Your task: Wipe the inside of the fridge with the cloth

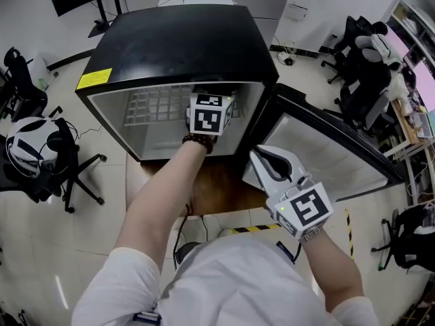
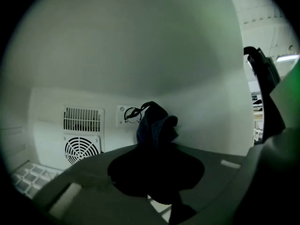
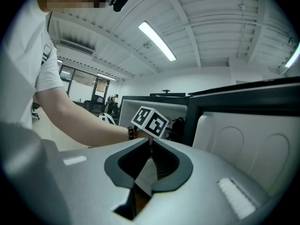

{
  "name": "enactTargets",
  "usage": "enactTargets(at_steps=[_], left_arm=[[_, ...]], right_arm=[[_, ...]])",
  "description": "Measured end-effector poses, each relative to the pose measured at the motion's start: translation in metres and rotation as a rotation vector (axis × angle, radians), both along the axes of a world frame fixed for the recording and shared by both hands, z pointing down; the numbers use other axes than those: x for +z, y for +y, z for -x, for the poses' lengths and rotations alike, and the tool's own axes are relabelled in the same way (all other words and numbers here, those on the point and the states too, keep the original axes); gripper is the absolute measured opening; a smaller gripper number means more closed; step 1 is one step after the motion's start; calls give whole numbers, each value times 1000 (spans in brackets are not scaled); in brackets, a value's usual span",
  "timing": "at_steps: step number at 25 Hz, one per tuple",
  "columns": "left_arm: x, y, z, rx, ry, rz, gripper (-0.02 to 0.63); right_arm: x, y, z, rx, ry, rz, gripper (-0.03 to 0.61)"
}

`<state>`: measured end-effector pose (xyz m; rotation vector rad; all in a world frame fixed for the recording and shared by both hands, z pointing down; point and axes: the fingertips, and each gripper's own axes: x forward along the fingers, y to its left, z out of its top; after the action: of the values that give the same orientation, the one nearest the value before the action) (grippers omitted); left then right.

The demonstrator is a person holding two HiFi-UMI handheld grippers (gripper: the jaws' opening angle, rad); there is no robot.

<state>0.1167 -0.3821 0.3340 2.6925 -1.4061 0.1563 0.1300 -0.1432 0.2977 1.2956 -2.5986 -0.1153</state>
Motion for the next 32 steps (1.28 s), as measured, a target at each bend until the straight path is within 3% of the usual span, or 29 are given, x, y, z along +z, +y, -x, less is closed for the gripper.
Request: enactTargets(at_steps=[8,12,22,32], left_arm=[[8,-25,-9,-48,-20,10,80],[16,-35,-6,-77,-65,40,79],[5,-13,-31,94,-16,19,72],[7,20,-32,177,-35,17,71]], right_arm=[[6,2,-10,-9,-7,12,21],[10,3,-15,-12,-6,23,21],[15,5,-11,-38,-25,30,21],[14,18,2,-58,-36,31,21]])
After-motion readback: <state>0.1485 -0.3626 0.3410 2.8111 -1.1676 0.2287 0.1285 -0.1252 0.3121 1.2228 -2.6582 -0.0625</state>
